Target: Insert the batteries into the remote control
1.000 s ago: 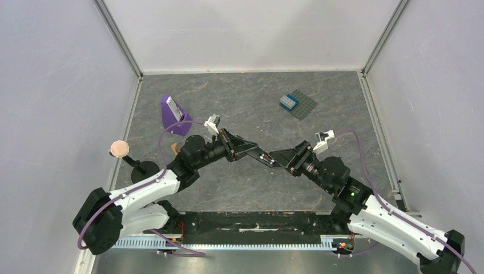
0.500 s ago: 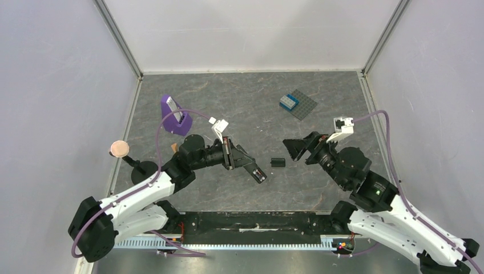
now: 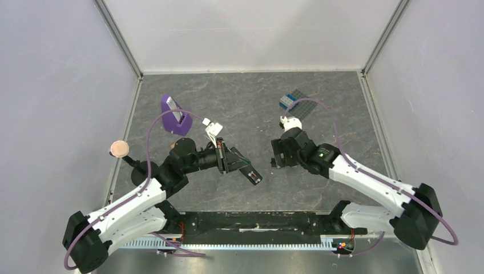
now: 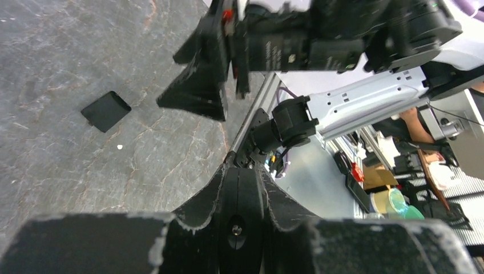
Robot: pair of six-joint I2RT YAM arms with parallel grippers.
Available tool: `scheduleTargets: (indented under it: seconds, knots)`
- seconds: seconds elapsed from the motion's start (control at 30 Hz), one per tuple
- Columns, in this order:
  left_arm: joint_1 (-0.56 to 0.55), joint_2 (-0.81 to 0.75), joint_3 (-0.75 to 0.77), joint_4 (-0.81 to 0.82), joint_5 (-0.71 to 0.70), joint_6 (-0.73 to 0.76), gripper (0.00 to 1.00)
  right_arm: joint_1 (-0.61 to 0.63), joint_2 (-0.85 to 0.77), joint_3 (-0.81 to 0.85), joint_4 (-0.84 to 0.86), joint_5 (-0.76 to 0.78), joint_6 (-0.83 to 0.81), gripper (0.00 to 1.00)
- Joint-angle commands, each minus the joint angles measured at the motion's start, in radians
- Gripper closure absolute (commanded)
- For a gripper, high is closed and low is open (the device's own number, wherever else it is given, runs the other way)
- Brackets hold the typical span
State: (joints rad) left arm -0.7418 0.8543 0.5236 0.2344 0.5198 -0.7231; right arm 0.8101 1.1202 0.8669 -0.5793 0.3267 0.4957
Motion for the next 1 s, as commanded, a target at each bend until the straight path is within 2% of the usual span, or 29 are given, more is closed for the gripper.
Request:
scheduleTargets:
  seconds: [0.0,0.1,0.23,0.3,0.4,0.5,0.6,0.9,0.97]
  knots:
    - [-0.001,-0.057,-0.004,-0.034,-0.09,0.048,0.98,-0.022,0.054,-0.05,0.052,-0.121,-0.1,0.24]
    - [0.0,-0.086,-0.01,-0.07,-0.16,0.045,0.98,-0.028,0.127,-0.067,0.08,-0.217,-0.214,0.25]
    - [0.003,-0.098,-0.011,-0.116,-0.231,0.029,0.98,-0.029,0.216,-0.064,0.089,-0.236,-0.337,0.26]
    - [0.008,-0.096,-0.009,-0.13,-0.251,0.016,0.98,-0.032,0.256,-0.053,0.097,-0.236,-0.381,0.3]
    - [0.026,-0.081,0.001,-0.145,-0.262,-0.015,0.98,-0.034,0.33,-0.014,0.104,-0.24,-0.447,0.43]
    - [0.067,-0.061,0.008,-0.149,-0.248,-0.056,0.98,-0.035,0.411,0.041,0.096,-0.232,-0.484,0.52]
    - [0.109,-0.042,0.004,-0.14,-0.219,-0.083,0.98,-0.037,0.479,0.094,0.072,-0.234,-0.487,0.56]
    - [0.197,-0.026,-0.036,-0.082,-0.135,-0.138,0.98,-0.064,0.552,0.118,0.083,-0.239,-0.529,0.62]
    - [0.211,-0.025,-0.043,-0.072,-0.123,-0.145,0.98,-0.082,0.567,0.115,0.084,-0.26,-0.523,0.72]
